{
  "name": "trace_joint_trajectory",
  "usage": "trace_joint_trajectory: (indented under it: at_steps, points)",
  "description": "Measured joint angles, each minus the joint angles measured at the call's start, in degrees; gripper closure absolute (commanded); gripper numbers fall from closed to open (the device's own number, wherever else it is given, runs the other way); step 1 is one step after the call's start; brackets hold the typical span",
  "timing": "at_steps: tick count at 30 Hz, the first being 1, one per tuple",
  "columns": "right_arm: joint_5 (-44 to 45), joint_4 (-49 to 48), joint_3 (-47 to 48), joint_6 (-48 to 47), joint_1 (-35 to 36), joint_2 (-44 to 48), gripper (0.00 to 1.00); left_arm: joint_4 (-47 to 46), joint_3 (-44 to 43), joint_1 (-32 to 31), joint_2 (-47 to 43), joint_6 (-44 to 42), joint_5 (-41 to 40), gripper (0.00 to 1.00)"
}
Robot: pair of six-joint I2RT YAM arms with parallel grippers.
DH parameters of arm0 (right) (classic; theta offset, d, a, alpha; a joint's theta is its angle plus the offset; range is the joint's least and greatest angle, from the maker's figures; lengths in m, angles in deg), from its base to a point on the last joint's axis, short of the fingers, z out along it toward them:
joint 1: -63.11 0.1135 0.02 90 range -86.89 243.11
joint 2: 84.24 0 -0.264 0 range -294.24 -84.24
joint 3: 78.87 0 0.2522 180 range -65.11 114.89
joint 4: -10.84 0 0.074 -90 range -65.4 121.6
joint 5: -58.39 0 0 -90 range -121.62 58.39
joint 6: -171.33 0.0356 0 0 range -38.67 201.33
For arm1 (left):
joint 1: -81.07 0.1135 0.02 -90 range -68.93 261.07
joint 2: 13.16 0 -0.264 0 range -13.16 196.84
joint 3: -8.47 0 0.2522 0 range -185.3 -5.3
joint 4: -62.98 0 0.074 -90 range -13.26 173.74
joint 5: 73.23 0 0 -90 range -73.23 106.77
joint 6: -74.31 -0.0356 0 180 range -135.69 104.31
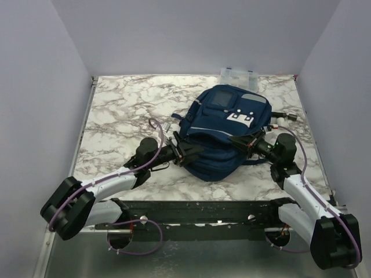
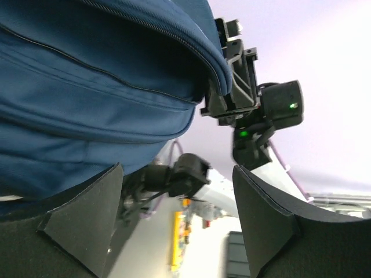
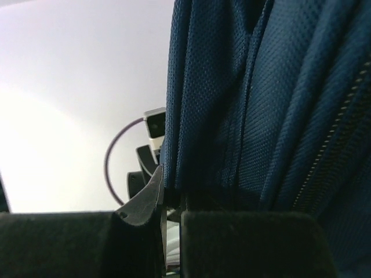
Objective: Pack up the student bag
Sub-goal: Zip the student bag at the center of the board.
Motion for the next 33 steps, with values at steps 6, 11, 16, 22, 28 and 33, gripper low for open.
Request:
trace_joint_trajectory:
  at_steps: [6,11,16,22,28,33]
  points:
    - [1.9,19.8,4.2,-17.7,0.0,4.6,0.63,9.4,3.8,10.6,-8.0,-13.2,8.2,0.15]
    - [5.3,35.6,11.1,-31.5,0.0,6.7,0.41,32.7,-8.4,17.4,-9.7,-29.2,11.9,0.16]
    - [8.0,44.8,15.8,-40.2,0.0,8.4,0.27,50.3,-31.6,20.4,2.1,-42.2,16.4,0.19]
    - [9.9,51.1,23.4,-48.0,0.0,5.0,0.27,64.0,-51.0,22.1,18.2,-49.1,17.2,0.22]
    - [12.5,53.2,24.6,-51.5,0.0,-0.7,0.34,69.1,-63.5,22.0,35.0,-52.2,17.7,0.26]
    - [13.4,52.9,24.6,-52.7,0.0,-5.4,0.45,71.9,-64.9,21.6,41.8,-54.2,18.2,0.30]
